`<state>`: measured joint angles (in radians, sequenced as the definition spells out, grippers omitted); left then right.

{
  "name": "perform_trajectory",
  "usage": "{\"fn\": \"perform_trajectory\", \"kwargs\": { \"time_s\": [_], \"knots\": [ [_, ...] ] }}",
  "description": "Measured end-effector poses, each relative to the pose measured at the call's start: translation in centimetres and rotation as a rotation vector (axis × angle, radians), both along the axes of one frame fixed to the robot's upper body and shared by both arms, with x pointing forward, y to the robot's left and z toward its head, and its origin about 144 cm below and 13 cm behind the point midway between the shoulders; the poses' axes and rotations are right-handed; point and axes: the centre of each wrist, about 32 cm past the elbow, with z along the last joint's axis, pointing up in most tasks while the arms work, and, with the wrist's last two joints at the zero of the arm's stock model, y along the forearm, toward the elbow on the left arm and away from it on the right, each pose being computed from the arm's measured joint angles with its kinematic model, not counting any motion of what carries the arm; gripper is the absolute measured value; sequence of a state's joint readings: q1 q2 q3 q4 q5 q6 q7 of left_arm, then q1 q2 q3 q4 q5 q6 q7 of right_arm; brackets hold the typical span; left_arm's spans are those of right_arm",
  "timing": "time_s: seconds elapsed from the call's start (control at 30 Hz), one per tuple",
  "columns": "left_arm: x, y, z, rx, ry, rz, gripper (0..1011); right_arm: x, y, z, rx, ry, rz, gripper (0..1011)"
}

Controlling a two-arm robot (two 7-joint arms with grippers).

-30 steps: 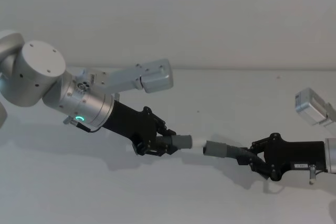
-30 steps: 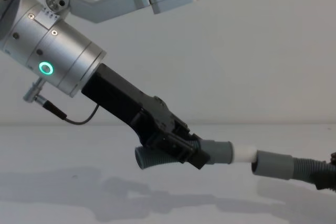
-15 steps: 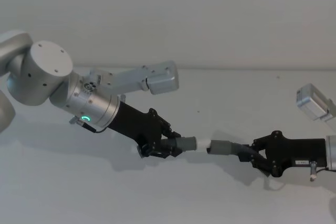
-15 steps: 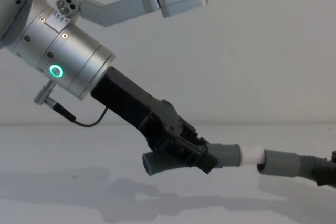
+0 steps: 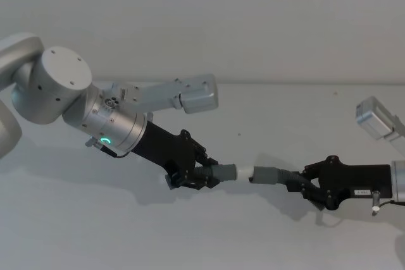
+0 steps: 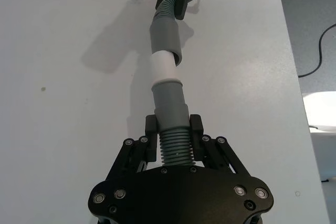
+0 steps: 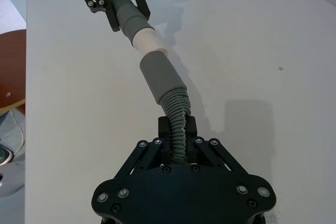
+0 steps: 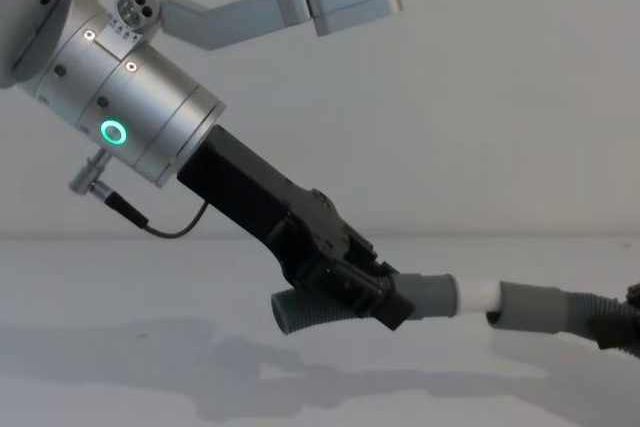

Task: Use both hands to pick up one end of the pipe from the table, align the ends, and insert them.

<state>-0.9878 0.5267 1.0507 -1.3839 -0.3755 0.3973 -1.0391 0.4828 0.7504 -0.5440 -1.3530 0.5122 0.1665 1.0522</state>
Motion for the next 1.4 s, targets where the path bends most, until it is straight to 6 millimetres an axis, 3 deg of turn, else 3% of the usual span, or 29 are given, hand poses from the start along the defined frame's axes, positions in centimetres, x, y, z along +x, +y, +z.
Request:
{"fn": "perform_trajectory", "kwargs": {
  "time_s": [1.4],
  "knots": [
    [0.21,0.56,0.18,0.016,-0.018,0.054,345,0.74,0.23,-0.23,0.014,0.049,-0.004,141]
  ]
}}
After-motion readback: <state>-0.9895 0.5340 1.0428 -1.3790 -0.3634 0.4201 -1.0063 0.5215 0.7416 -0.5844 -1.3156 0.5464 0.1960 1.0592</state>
